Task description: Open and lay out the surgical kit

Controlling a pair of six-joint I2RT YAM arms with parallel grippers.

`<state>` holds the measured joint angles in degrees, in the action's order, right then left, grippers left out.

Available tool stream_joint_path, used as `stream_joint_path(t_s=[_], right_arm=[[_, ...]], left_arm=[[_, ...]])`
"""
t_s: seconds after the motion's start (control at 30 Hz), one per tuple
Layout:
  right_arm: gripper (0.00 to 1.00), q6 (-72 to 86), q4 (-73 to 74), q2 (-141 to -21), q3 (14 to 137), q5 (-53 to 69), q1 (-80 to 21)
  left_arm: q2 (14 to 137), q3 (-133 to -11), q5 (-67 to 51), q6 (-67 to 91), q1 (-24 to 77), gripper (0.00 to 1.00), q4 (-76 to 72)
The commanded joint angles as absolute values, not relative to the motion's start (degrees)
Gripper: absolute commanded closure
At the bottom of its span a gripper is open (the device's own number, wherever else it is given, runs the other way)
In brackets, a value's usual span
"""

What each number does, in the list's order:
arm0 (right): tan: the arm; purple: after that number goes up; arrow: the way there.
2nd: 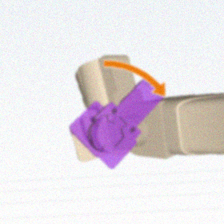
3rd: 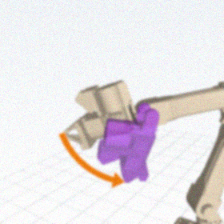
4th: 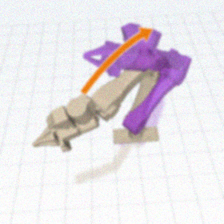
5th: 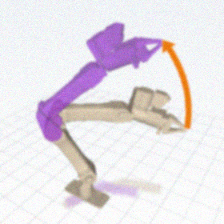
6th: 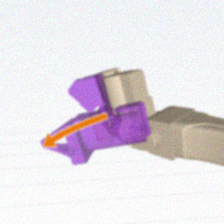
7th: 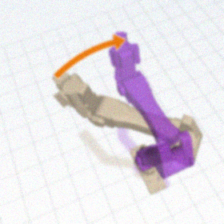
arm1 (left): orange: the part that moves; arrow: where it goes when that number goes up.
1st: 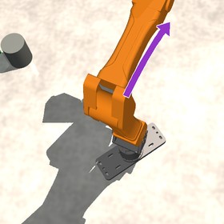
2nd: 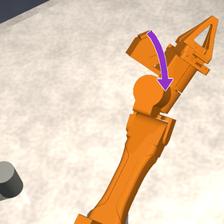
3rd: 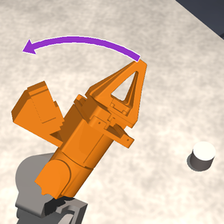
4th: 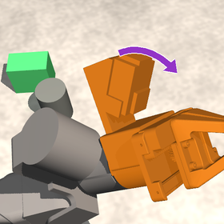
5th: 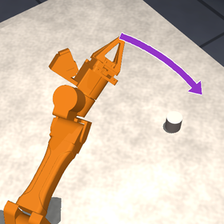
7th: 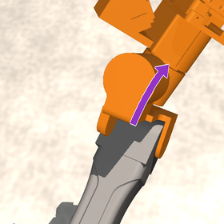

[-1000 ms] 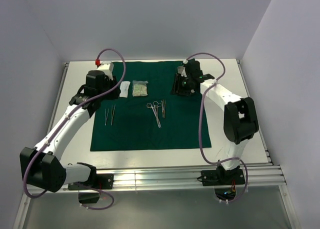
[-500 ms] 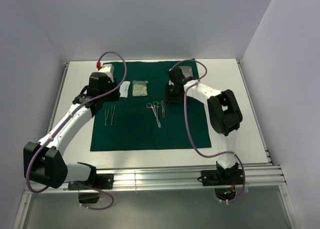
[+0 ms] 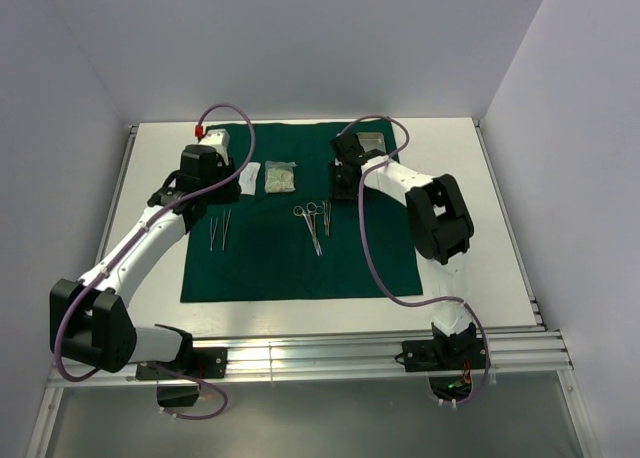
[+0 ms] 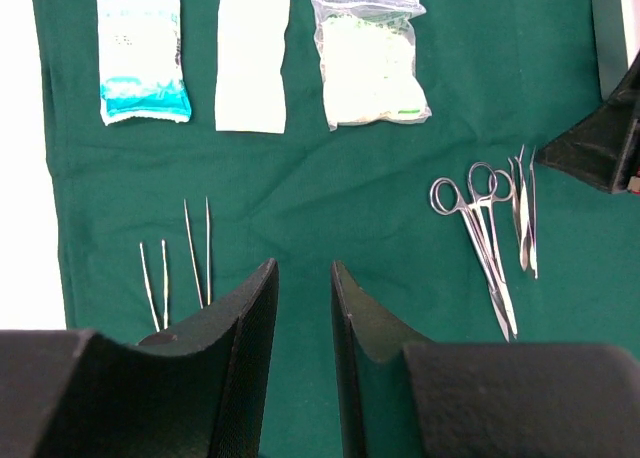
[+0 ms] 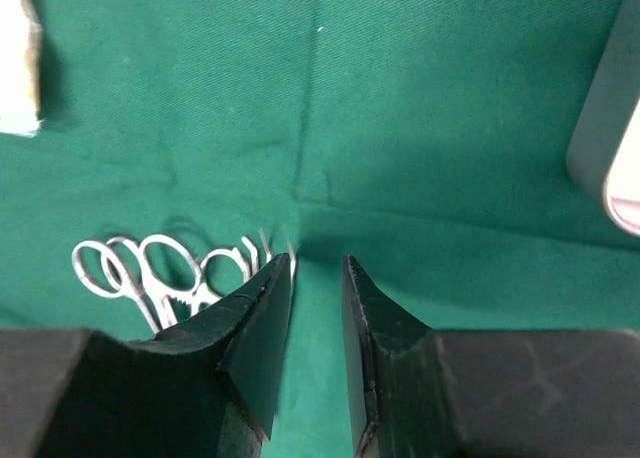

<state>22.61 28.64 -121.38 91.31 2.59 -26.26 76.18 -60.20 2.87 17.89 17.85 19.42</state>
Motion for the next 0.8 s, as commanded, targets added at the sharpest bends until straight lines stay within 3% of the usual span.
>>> stream_joint_path(t_s=[0.0, 0.77], right_arm=[[0.66, 22.06, 28.30, -122.43, 94.30, 1.14, -26.54], [0.69, 22.59, 29.00, -121.99, 94.39, 2.28, -27.25]], left_arm=[[76.29, -61.17, 3.16, 18.54, 18.02, 0.68, 17.67], [77.08, -60.91, 3.16, 18.98, 18.02, 0.68, 17.67]])
